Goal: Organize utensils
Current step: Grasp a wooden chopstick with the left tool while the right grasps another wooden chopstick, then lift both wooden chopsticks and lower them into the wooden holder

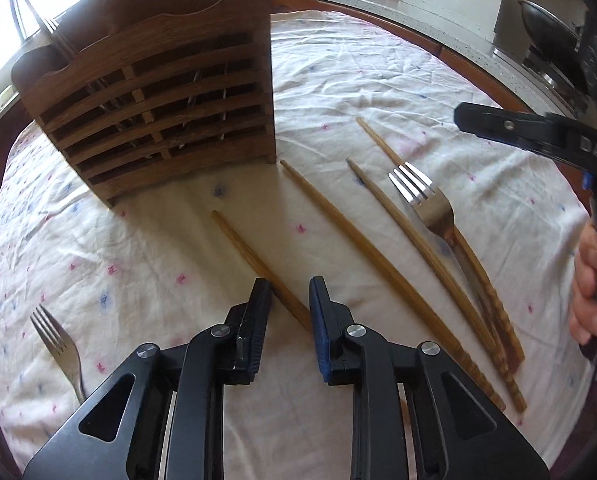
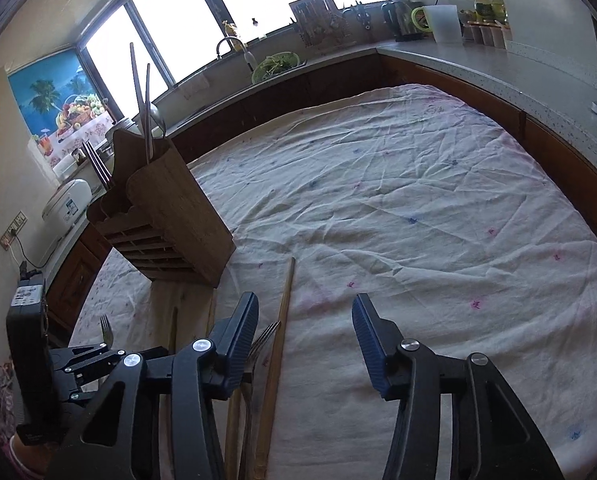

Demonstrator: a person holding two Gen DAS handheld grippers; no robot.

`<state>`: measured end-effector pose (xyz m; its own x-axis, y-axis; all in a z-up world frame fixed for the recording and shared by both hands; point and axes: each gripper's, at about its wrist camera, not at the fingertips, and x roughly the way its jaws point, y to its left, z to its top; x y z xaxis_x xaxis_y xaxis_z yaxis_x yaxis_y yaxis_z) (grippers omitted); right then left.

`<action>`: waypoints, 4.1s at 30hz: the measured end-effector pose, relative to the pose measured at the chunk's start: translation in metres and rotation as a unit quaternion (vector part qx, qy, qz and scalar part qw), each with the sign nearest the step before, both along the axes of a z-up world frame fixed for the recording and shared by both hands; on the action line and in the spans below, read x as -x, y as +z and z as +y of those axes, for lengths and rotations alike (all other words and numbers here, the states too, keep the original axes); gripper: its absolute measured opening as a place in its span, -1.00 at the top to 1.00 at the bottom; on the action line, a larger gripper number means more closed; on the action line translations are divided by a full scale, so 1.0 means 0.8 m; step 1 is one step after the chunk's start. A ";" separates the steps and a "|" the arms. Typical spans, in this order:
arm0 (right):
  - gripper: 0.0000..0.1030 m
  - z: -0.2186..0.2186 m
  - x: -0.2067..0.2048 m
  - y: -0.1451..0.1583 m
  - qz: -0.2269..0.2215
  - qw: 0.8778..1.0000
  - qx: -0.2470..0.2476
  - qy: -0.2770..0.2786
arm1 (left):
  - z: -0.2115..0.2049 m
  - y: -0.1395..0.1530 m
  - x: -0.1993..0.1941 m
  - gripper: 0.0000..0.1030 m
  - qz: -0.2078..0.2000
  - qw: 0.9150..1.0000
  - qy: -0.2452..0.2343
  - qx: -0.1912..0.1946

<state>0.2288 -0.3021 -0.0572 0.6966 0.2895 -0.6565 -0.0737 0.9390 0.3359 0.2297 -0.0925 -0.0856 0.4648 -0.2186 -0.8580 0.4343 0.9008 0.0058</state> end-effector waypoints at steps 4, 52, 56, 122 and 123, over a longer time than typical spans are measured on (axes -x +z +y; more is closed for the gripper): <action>0.33 0.023 -0.031 -0.011 0.021 0.999 0.026 0.035 | 0.036 0.004 -0.001 0.62 0.013 0.997 0.051 0.047; 0.90 0.042 0.079 0.174 -0.158 0.986 -0.005 0.043 | 0.130 0.182 0.092 0.90 -0.157 0.958 0.093 0.221; 0.90 0.048 0.081 0.188 -0.176 0.983 -0.003 0.042 | 0.142 0.192 0.093 0.90 -0.175 0.952 0.105 0.227; 0.90 0.119 -0.070 0.157 -0.216 0.976 0.003 0.024 | 0.175 0.180 -0.105 0.88 -0.256 0.923 0.176 0.226; 0.90 0.117 -0.072 0.159 -0.213 0.977 0.001 0.024 | 0.173 0.180 -0.105 0.88 -0.257 0.924 0.175 0.222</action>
